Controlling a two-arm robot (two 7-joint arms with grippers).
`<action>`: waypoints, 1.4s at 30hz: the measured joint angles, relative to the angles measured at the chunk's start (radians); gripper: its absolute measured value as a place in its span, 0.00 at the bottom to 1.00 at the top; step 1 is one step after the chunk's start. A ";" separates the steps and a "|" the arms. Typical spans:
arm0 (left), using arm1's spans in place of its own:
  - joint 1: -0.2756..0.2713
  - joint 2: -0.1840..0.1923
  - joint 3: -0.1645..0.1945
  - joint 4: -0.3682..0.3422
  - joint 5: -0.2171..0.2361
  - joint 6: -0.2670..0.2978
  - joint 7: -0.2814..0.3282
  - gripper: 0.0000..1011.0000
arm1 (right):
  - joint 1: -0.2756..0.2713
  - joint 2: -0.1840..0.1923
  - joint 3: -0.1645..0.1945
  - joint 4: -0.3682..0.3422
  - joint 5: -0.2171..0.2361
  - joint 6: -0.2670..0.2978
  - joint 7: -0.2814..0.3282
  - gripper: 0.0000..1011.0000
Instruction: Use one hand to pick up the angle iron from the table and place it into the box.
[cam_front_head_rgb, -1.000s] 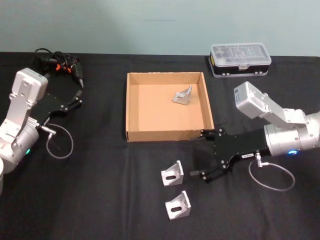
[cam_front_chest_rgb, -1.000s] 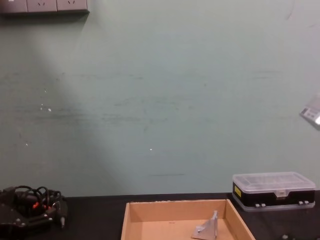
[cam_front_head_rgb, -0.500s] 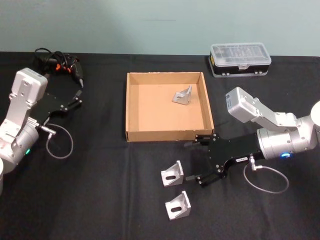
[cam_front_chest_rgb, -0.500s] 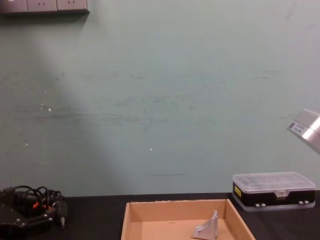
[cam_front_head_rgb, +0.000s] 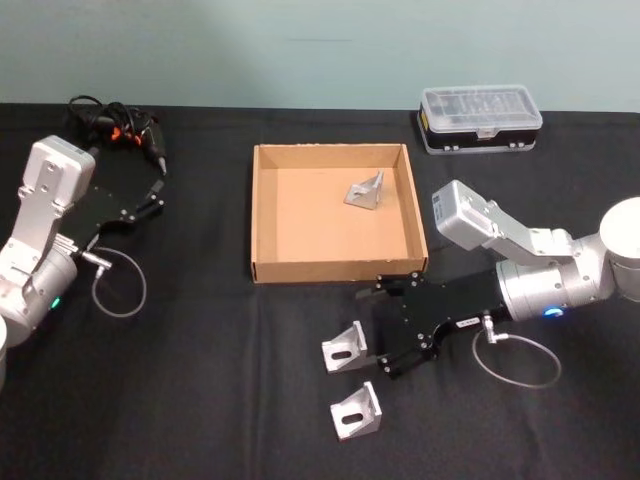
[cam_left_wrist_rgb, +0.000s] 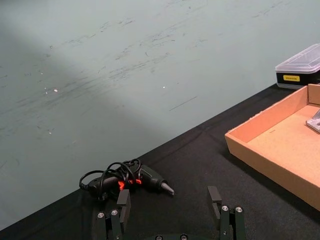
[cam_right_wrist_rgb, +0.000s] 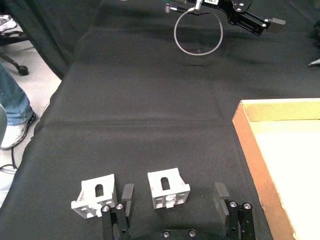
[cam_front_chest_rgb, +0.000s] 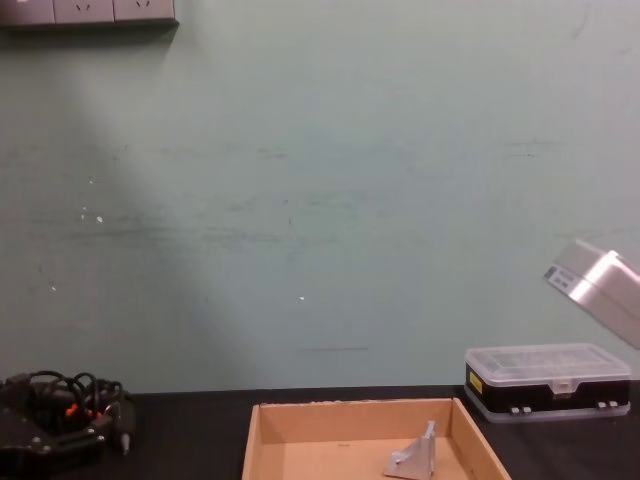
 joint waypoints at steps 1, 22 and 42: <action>0.000 0.000 0.000 0.000 0.000 0.000 0.000 0.99 | 0.001 -0.003 -0.001 0.002 0.000 -0.001 0.000 0.99; 0.000 0.000 0.000 0.000 0.000 0.000 0.000 0.99 | 0.013 -0.028 -0.025 0.031 -0.010 -0.004 0.003 0.99; 0.000 0.000 0.000 0.000 0.000 0.000 0.000 0.99 | 0.015 -0.044 -0.031 0.061 -0.015 -0.010 0.001 0.75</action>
